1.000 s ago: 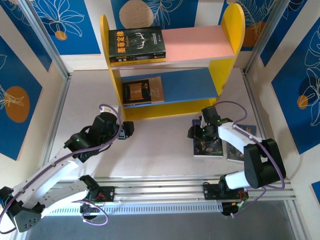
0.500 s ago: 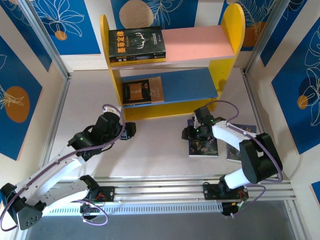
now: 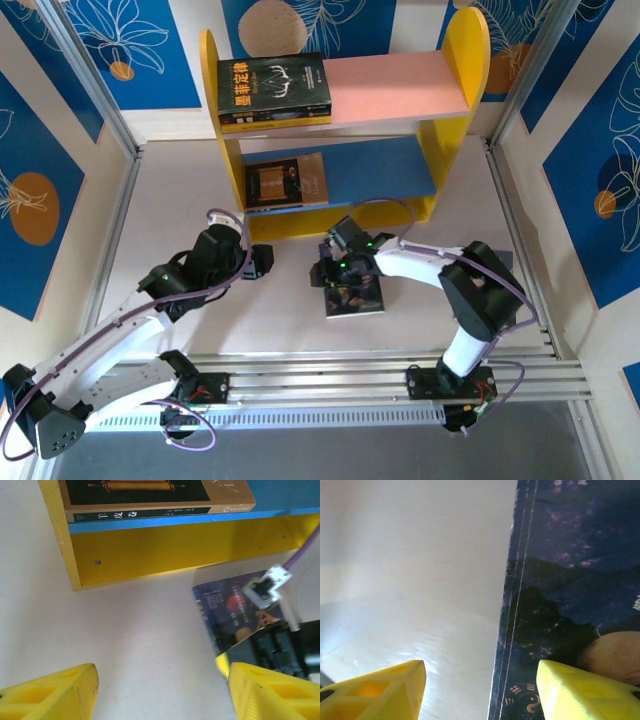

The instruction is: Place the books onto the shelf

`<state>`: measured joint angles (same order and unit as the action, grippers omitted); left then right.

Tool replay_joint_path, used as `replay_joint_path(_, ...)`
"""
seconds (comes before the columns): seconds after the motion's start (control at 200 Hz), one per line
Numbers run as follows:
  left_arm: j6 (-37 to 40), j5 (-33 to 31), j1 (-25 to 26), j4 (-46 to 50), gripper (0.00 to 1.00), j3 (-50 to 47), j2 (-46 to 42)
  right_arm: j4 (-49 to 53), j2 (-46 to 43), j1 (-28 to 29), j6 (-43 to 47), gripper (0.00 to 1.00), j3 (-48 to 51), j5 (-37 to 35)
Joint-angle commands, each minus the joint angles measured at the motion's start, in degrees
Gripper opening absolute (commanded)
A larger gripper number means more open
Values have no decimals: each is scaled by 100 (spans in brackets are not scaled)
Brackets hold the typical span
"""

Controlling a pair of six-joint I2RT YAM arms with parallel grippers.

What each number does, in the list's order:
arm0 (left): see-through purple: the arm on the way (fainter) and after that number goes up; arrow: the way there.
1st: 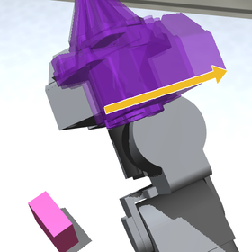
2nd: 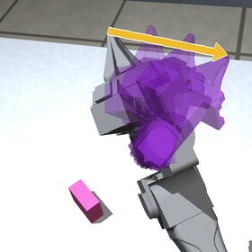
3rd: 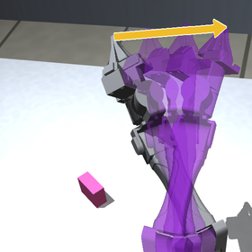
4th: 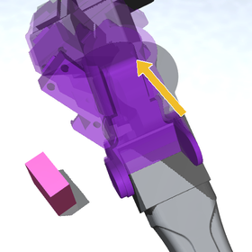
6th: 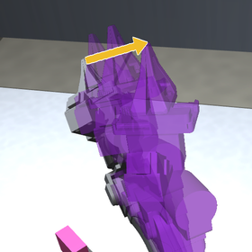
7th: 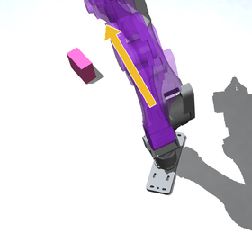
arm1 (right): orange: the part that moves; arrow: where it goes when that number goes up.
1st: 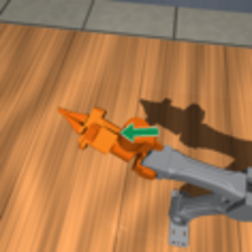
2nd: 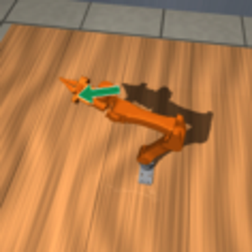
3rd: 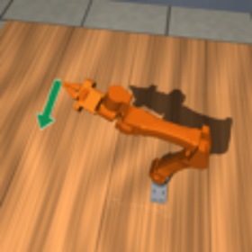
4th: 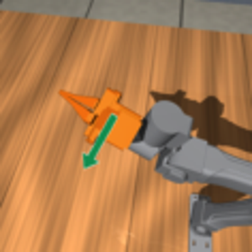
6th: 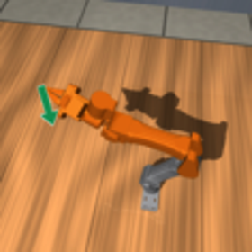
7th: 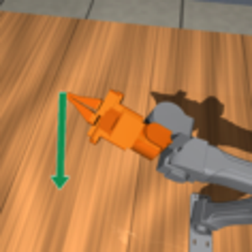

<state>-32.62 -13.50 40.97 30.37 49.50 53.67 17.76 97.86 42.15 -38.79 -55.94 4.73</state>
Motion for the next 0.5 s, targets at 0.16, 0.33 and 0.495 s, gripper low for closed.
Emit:
replay_joint_path(0.16, -67, 21, -72, -6, 70, -203, -165, -97, 559, 453, -113, 61, -1073, 643)
replay_joint_path(0.33, -78, -30, -72, 39, 71, -247, -252, 148, 20, 224, 130, 61, -912, 431)
replay_joint_path(0.495, -77, 21, -72, -4, 71, -273, -165, 431, -672, -147, 333, 62, -330, 134)
